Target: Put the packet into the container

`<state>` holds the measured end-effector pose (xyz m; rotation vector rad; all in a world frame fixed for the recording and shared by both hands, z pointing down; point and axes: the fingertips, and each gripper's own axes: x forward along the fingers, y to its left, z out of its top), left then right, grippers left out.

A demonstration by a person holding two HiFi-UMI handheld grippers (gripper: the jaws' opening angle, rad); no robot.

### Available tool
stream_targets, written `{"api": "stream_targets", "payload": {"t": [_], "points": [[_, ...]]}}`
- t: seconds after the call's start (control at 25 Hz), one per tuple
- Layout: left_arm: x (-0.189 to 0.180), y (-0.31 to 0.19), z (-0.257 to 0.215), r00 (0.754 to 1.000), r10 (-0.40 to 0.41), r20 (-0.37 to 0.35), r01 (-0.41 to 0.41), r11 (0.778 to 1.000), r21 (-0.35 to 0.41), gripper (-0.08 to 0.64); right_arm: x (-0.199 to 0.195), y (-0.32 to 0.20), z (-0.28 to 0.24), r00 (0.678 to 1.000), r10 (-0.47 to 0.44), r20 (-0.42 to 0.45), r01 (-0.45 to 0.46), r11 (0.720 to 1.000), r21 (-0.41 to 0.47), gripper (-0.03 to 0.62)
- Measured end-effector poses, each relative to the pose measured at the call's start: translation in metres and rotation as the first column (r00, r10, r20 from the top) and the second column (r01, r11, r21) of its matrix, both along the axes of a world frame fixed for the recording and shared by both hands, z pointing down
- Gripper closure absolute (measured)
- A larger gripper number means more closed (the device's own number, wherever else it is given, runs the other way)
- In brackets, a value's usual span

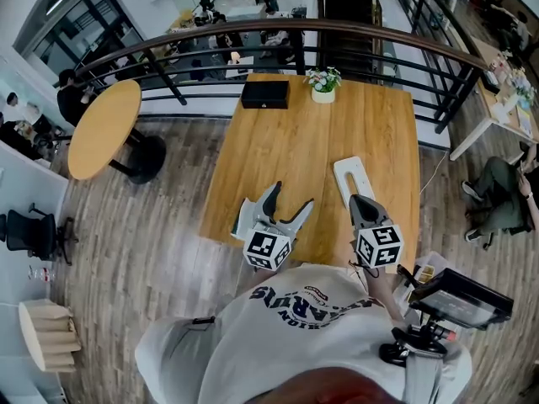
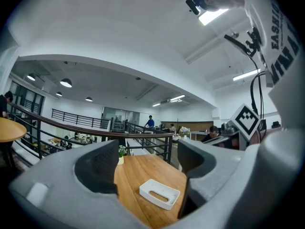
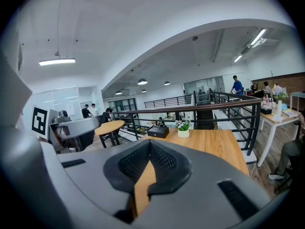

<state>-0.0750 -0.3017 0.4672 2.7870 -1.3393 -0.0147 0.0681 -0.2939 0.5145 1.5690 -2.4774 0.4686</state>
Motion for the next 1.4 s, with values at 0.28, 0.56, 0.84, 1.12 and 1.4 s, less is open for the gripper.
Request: {"api": "stream_targets", "payload": {"t": [0.28,0.56,0.84,1.12,1.4], "points": [[-0.011,-0.004,0.004,0.999,-0.041,0.012,0.041,0.999,-0.014,0.189,-0.003,0.000,0.002,1.000,-0.009,0.003,0.009,1.000,-0.006,0.584],[-0.050,-0.025,0.067,0.975,-0.153,0.158,0.187,0.955,-0.231,0.189,-0.005,0.004,0.006,1.000,-0.009,0.008,0.010,1.000,-0.023,0.584],[-0.145,-0.052,0.183,0.872,-0.194,0.450,0.415,0.781,-0.467,0.189,0.002,0.007,0.012,1.000,0.008,0.009,-0.007,0.999,-0.042,0.584],[-0.193,-0.050,0.281,0.847,-0.126,0.516,0.481,0.594,-0.645,0.132,0.008,0.009,0.015,1.000,0.025,-0.006,-0.025,0.998,-0.061,0.584],[-0.198,-0.046,0.338,0.854,-0.039,0.518,0.465,0.504,-0.728,0.103,0.016,0.012,0.021,0.999,0.050,-0.017,-0.051,0.995,-0.085,0.584]]}}
